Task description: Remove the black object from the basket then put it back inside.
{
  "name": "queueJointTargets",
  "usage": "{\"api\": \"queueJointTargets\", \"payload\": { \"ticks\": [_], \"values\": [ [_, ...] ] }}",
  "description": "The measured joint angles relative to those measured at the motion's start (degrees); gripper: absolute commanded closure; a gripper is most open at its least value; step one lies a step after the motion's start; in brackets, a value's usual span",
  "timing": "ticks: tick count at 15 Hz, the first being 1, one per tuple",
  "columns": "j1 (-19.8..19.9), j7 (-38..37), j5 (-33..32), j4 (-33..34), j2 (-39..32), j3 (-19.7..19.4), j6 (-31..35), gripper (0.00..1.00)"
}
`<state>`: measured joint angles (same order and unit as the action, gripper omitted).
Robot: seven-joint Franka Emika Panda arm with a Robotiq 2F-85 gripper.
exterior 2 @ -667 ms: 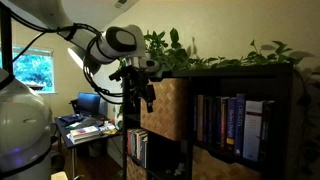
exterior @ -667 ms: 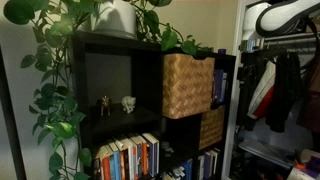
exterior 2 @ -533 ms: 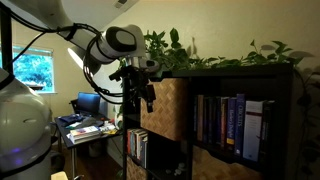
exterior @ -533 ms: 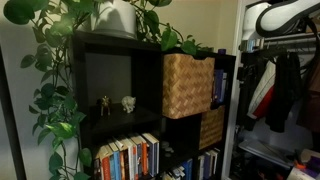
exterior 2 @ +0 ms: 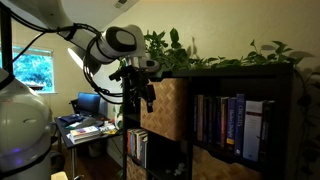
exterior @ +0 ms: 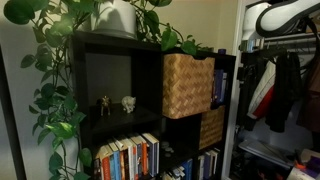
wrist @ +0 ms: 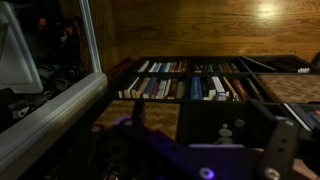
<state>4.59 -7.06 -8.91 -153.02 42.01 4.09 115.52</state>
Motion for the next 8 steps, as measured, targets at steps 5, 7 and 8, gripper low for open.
{"api": "queueJointTargets", "payload": {
  "ticks": [5, 7, 8],
  "values": [
    [-0.6, -0.2, 0.1, 0.0, -0.3, 0.4, 0.8, 0.0],
    [-1.1, -0.9, 0.3, 0.0, -0.5, 1.1, 2.9, 0.0],
    [-1.3, -1.2, 0.6, 0.0, -0.7, 1.5, 4.3, 0.0]
  ]
}}
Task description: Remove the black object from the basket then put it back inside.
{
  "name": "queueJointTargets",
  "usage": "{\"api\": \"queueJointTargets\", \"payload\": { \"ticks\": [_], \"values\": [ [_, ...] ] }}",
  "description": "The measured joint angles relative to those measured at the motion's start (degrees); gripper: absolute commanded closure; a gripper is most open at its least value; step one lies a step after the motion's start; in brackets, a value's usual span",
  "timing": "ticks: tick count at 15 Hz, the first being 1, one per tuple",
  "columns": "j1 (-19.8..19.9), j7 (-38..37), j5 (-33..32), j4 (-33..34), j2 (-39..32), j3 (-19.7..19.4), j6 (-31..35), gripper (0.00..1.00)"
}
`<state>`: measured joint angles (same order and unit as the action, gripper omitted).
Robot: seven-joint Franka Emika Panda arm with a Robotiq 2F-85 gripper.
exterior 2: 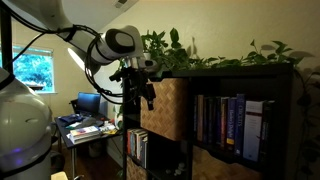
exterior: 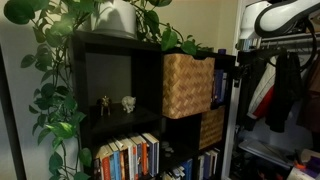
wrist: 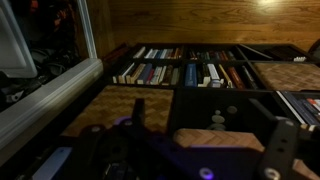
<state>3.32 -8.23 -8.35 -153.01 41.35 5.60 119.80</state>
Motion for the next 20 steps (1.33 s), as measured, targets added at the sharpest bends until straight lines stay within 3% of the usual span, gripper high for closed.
{"api": "queueJointTargets", "payload": {
  "ticks": [9, 20],
  "values": [
    [-1.5, -1.7, 1.4, 0.7, -3.5, 1.1, 13.8, 0.0],
    [-3.4, 1.5, 0.8, 10.2, -6.3, 1.3, 14.3, 0.0]
  ]
}}
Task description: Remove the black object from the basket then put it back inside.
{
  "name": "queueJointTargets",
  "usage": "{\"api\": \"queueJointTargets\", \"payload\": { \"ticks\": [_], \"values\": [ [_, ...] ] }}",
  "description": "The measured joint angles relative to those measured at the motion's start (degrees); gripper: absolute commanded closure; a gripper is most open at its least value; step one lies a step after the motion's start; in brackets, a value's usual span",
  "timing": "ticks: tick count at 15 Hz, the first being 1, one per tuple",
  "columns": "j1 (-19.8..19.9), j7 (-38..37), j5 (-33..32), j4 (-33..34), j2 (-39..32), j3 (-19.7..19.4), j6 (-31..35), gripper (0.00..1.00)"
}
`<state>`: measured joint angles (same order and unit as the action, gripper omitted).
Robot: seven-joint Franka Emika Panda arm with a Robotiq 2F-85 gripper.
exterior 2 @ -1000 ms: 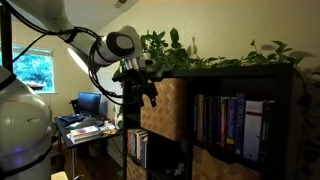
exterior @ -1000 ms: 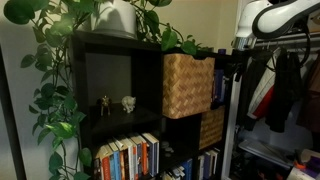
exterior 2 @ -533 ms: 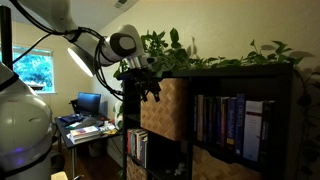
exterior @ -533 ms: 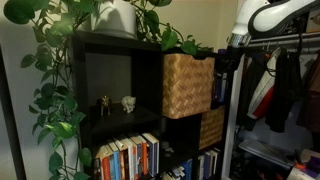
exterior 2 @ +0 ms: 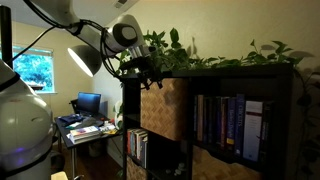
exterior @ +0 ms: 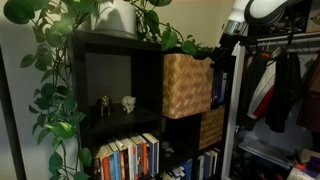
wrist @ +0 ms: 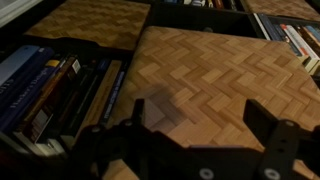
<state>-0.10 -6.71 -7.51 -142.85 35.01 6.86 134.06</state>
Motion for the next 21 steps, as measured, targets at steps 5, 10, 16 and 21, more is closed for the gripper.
{"api": "queueJointTargets", "payload": {
  "ticks": [5, 10, 16, 21],
  "values": [
    [-0.1, 2.0, -1.4, 4.9, -0.5, 1.0, 0.4, 0.0],
    [-0.8, 4.4, -3.6, 7.7, -3.7, 1.9, 4.1, 0.0],
    [-0.9, 8.4, -4.5, 9.4, -11.3, 1.6, 14.3, 0.0],
    [-0.9, 10.2, -4.6, 10.4, -15.2, 1.2, 17.8, 0.25]
  ]
}}
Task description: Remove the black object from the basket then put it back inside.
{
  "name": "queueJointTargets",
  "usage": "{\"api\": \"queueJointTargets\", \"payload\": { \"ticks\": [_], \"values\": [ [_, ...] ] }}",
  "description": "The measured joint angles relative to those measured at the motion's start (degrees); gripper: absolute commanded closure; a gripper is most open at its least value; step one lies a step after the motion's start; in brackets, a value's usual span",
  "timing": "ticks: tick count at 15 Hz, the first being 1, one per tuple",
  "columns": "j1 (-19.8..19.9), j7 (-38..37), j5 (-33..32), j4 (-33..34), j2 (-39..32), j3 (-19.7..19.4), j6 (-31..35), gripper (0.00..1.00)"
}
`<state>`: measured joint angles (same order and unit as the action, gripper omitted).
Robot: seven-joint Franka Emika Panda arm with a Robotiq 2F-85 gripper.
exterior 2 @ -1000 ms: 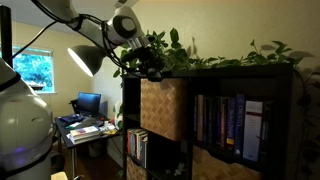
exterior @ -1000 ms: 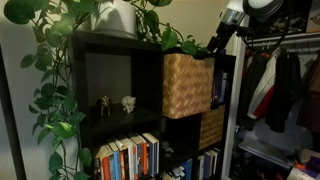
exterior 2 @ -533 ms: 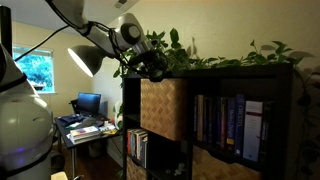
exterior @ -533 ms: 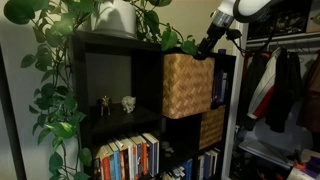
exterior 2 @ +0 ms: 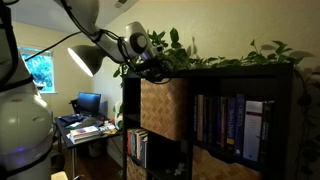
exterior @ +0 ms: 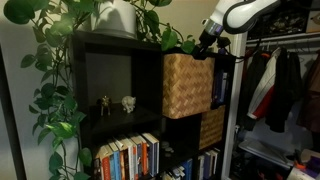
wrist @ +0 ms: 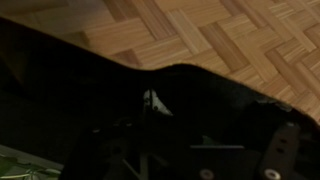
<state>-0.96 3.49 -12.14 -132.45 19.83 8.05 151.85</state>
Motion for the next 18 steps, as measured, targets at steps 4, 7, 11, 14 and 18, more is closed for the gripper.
{"api": "queueJointTargets", "payload": {
  "ticks": [4, 7, 11, 14, 18],
  "values": [
    [0.0, 0.2, -0.1, 1.0, -0.9, -0.1, -0.4, 0.47],
    [0.0, 0.0, -0.2, 2.0, -0.9, -0.1, -2.4, 0.66],
    [0.0, -0.7, -0.2, 4.4, -0.6, 0.1, -8.6, 0.91],
    [-0.3, -1.3, 0.3, 7.0, -0.4, 0.2, -15.2, 0.96],
    [-0.5, -2.0, 0.5, 11.6, -0.3, 0.2, -23.6, 0.93]
  ]
}}
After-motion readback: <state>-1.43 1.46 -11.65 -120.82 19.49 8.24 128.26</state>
